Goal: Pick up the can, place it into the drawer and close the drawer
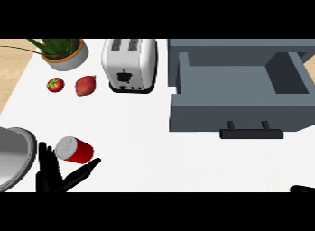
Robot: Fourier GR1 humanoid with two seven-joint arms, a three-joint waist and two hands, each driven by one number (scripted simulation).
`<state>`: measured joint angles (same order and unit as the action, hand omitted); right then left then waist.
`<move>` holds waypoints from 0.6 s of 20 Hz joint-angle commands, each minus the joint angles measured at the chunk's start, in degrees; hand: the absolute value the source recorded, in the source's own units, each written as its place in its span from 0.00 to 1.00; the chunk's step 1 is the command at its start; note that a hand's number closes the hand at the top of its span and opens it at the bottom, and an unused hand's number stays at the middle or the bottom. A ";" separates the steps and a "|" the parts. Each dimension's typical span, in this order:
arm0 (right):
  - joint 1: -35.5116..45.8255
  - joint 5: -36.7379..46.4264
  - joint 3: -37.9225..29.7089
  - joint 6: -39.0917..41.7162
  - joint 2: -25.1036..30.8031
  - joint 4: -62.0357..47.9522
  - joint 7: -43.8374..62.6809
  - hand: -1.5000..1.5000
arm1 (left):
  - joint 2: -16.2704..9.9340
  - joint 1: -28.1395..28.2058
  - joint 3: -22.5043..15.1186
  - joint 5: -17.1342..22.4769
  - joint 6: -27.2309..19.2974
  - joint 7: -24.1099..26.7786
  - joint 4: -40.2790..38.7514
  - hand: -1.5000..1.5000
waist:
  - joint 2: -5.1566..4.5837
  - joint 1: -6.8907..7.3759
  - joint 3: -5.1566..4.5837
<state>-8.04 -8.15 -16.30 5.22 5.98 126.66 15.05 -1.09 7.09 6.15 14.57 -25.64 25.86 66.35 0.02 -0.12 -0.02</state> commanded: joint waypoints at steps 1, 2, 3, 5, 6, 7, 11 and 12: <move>-0.65 0.63 1.44 0.36 -0.28 5.00 3.89 0.00 | 0.86 -3.80 1.60 0.23 -0.46 2.55 -5.12 0.00 | 0.01 -0.05 0.00; 0.39 -1.36 -0.74 0.30 0.82 4.13 4.78 0.00 | -3.38 -3.96 4.32 2.10 4.36 2.90 -7.18 0.00 | 0.00 -0.04 0.00; -3.39 -1.38 -0.99 1.57 -1.51 4.69 1.27 0.00 | 1.01 -1.78 -0.29 0.63 -0.90 3.50 -3.74 0.00 | 0.03 -0.05 0.02; 3.45 3.97 2.79 -2.33 -1.60 1.60 3.32 0.00 | -0.21 -7.25 2.38 0.76 1.27 4.10 -8.69 0.00 | -0.03 0.10 0.00; -3.99 2.43 2.46 0.79 -3.77 4.59 0.02 0.00 | -1.94 -8.87 5.43 3.01 5.87 7.81 -15.31 0.00 | -0.02 -0.19 -0.01; 2.23 2.55 1.59 -0.74 -1.22 1.45 2.79 0.00 | -1.37 -11.34 4.91 1.52 3.03 7.43 -16.93 0.00 | -0.04 -0.04 0.00; -0.57 0.34 -0.64 0.87 -0.86 3.66 3.00 0.00 | -3.07 -11.99 4.42 2.22 9.51 9.07 -19.29 0.00 | -0.03 -0.19 -0.02; 0.94 3.91 1.57 -0.29 -2.69 0.16 -0.75 0.00 | -4.23 -15.89 5.17 2.43 10.49 8.35 -23.10 0.00 | -0.11 -0.21 -0.03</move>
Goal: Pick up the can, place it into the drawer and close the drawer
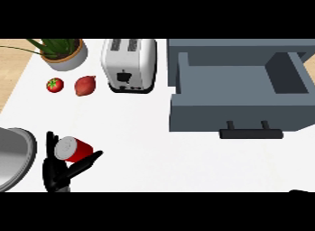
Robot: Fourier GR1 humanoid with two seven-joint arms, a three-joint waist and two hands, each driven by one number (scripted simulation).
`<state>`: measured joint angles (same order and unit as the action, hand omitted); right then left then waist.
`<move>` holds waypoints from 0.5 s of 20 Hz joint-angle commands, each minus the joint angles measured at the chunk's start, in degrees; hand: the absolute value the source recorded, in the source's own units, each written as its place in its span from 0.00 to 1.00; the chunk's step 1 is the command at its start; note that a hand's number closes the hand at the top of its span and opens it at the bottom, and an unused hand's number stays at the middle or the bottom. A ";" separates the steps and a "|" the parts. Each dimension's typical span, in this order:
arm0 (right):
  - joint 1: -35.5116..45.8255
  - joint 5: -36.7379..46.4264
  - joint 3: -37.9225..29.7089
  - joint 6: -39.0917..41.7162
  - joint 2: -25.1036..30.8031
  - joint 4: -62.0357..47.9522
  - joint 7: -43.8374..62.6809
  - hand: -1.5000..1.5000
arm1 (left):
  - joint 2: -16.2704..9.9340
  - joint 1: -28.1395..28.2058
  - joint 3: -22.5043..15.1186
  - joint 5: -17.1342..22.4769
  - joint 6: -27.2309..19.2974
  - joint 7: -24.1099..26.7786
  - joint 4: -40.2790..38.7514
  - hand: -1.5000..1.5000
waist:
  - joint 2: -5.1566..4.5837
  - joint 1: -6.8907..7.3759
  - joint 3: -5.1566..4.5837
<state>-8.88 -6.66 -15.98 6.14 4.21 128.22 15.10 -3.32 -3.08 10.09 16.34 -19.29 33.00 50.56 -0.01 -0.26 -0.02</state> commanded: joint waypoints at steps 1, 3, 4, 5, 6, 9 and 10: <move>1.92 -4.44 -4.09 1.07 3.51 1.83 4.01 0.00 | -2.27 -3.94 -0.42 -0.37 3.24 -1.15 -3.15 0.00 | 0.02 -0.07 0.00; 2.86 -1.82 -2.23 0.70 1.69 -2.48 -0.26 0.00 | -0.79 -8.67 1.18 0.29 4.66 3.31 -11.33 0.00 | -0.07 -0.21 -0.02; 2.09 -1.14 -1.18 -0.86 0.70 1.76 3.71 0.00 | -0.81 -3.98 -1.03 -0.49 4.20 0.73 -3.83 1.00 | 0.04 0.07 0.01; 4.91 -1.84 -3.16 -0.51 2.66 -2.62 2.22 0.00 | -0.54 -7.06 -0.59 0.38 5.38 0.11 -5.90 1.00 | -0.01 0.05 0.00; -0.07 -2.12 -2.40 1.77 0.43 -2.22 -1.73 0.00 | -3.16 -8.09 1.85 1.87 10.02 3.10 -10.91 1.00 | -0.03 -0.18 -0.01; 1.54 -1.35 -2.87 1.18 1.36 -2.30 0.11 0.00 | -1.59 -8.89 -0.75 0.68 6.35 -1.58 -4.12 1.00 | 0.04 0.09 0.02; 1.86 1.86 -0.64 0.80 -0.10 -3.20 -2.79 0.00 | -1.99 -8.73 0.72 1.61 10.66 3.27 -9.68 1.00 | -0.01 0.06 0.00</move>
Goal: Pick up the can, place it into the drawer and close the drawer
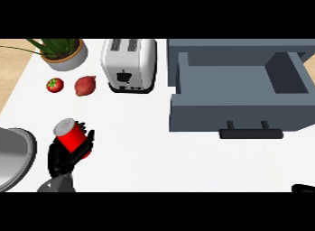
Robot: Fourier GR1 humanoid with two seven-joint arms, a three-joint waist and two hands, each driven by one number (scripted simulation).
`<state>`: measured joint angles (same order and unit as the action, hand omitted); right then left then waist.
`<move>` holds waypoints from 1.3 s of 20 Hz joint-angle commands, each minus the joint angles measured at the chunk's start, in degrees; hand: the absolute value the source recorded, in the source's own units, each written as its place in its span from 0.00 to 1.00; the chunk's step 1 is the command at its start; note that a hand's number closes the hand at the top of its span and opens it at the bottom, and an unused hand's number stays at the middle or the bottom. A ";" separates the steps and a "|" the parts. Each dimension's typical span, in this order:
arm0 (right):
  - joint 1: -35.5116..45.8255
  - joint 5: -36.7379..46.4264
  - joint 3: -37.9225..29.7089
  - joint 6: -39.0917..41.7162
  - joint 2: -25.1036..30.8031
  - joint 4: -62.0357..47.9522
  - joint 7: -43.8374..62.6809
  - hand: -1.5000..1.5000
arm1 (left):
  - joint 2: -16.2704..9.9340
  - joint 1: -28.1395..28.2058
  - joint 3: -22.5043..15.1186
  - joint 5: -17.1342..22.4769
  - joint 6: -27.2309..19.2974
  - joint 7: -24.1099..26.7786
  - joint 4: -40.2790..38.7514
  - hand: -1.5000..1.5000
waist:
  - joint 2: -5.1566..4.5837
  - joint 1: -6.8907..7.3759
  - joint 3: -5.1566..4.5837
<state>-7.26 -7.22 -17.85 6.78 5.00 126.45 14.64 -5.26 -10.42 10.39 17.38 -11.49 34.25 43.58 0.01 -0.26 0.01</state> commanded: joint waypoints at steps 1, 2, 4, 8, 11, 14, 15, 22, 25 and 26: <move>-0.66 1.93 1.26 -0.23 -0.87 2.75 0.36 0.00 | -1.10 -3.10 1.83 0.85 4.34 4.54 -7.09 1.00 | -0.04 -0.08 -0.04; 2.43 -1.07 -1.41 0.00 1.42 -0.07 1.60 0.00 | 0.10 -4.20 0.64 0.00 1.61 2.89 -4.90 1.00 | -0.03 0.01 -0.02; 3.50 1.22 -0.08 -1.64 1.40 1.97 3.93 0.00 | 0.86 -4.35 0.44 0.25 2.05 4.26 -3.37 1.00 | -0.03 0.05 -0.03; 2.84 2.63 1.32 -0.95 -0.91 -3.00 -1.56 0.00 | -2.45 -13.97 -3.01 -3.08 8.41 0.54 -10.24 1.00 | -0.40 -0.65 -0.07; -1.51 2.07 2.95 -0.13 -1.96 4.45 0.83 0.00 | -1.43 -19.19 -4.64 -4.48 10.07 -1.04 -13.09 1.00 | -0.28 -1.63 -0.11; 3.47 -0.76 -1.61 -0.30 2.00 0.67 2.29 0.00 | 0.94 -23.39 -3.10 -3.66 11.72 2.33 -18.31 1.00 | -0.43 -1.22 -0.10; 0.55 1.91 1.64 -0.49 -0.63 2.44 2.01 0.00 | -0.06 -24.34 -3.69 -3.34 10.68 -3.53 -13.38 1.00 | -0.10 -0.48 -0.03; 2.62 1.73 -1.63 -1.12 1.44 1.73 2.73 0.00 | 3.84 -22.97 -8.46 -6.02 8.60 -9.18 -4.95 1.00 | 0.17 0.43 0.02; -1.70 3.69 1.05 -1.47 -1.44 7.14 3.06 0.00 | 2.90 -28.10 -9.62 -7.03 4.72 -16.16 0.21 1.00 | 0.47 0.57 0.04; 2.80 4.22 0.65 -3.21 -0.80 3.24 3.68 0.00 | 3.82 -28.08 -9.99 -7.56 5.69 -14.17 -0.63 1.00 | 0.13 0.34 0.01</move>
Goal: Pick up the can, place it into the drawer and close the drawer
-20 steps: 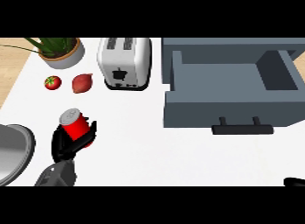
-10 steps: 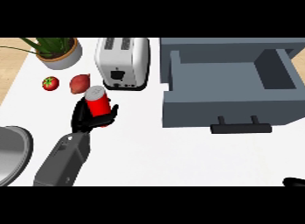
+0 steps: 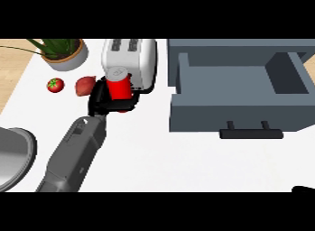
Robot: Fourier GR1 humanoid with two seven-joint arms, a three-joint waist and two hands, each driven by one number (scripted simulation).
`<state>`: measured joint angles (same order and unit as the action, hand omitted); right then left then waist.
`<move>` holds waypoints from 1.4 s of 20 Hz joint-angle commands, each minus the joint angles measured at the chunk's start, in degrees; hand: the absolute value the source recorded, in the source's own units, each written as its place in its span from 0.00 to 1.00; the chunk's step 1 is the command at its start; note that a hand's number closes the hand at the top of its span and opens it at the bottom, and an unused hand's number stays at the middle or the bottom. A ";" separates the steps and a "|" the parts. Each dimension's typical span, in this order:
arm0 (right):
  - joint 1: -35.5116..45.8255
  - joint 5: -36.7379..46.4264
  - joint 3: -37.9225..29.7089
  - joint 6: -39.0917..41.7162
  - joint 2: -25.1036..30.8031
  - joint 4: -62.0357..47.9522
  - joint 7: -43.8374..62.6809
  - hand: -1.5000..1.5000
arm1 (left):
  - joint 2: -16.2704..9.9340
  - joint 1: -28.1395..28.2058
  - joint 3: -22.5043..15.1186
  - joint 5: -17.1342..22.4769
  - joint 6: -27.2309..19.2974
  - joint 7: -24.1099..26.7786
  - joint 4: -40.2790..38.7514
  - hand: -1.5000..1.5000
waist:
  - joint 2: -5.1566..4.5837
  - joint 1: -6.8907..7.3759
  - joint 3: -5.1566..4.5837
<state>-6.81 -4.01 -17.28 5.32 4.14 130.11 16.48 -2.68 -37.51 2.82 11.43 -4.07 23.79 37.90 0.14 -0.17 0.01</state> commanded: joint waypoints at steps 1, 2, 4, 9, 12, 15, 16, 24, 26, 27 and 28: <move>-0.95 -0.94 -1.19 0.56 0.19 0.13 -0.34 0.00 | 0.65 -0.47 -3.12 -1.69 -2.94 -7.83 9.52 1.00 | 0.15 0.32 0.03; -0.16 -3.22 -3.09 0.88 1.33 0.50 0.07 0.00 | -1.29 -2.23 -2.68 -1.17 -1.46 -10.75 10.03 1.00 | 0.15 0.22 0.03; 0.64 0.04 -0.43 -0.70 0.25 1.13 1.72 0.00 | 2.09 -4.97 -3.43 -1.24 -3.96 -13.11 10.56 1.00 | 0.12 0.20 0.01; 0.56 -0.70 -0.92 0.05 0.57 -0.59 0.81 0.00 | 2.56 -11.31 -5.24 0.28 -7.87 -19.99 13.39 1.00 | 0.33 -1.02 0.08; 1.91 0.23 -0.80 0.25 1.62 -1.26 0.54 0.00 | 2.54 -11.40 -5.03 -0.51 -8.35 -21.24 16.25 1.00 | 0.37 -0.42 0.08; 2.28 0.37 0.09 0.40 1.39 -1.84 0.74 0.00 | 2.53 -13.57 -6.05 -1.46 -9.81 -23.98 17.28 1.00 | 0.39 -1.30 0.12; 3.15 -0.30 -0.33 -0.35 1.21 -1.83 1.59 0.00 | 2.53 -14.39 -6.50 -2.39 -10.75 -25.32 17.04 1.00 | 0.36 -1.79 0.13; 4.89 0.12 0.33 -0.04 2.02 -3.10 1.91 0.00 | 1.95 -16.81 -8.10 -4.00 -13.92 -33.34 21.15 1.00 | 0.40 -3.32 0.13; 5.02 -0.02 1.55 0.13 1.24 -2.57 1.39 0.00 | 2.05 -17.32 -8.67 -4.64 -14.62 -35.71 21.19 1.00 | 0.38 -4.34 0.15; 5.15 0.08 2.09 0.02 1.09 -2.12 2.07 0.00 | 1.94 -17.82 -8.52 -5.02 -15.67 -36.66 21.41 1.00 | 0.41 -5.04 0.11; 5.22 -0.02 1.11 0.44 1.94 -3.34 1.58 0.00 | 1.96 -17.57 -9.01 -5.35 -15.79 -37.87 21.89 1.00 | 0.36 -5.06 0.18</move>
<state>-2.12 -3.92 -16.31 5.37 5.68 127.54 18.12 -6.54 -38.82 -3.73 6.12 -20.09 -15.15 53.70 -0.15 -2.10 -0.31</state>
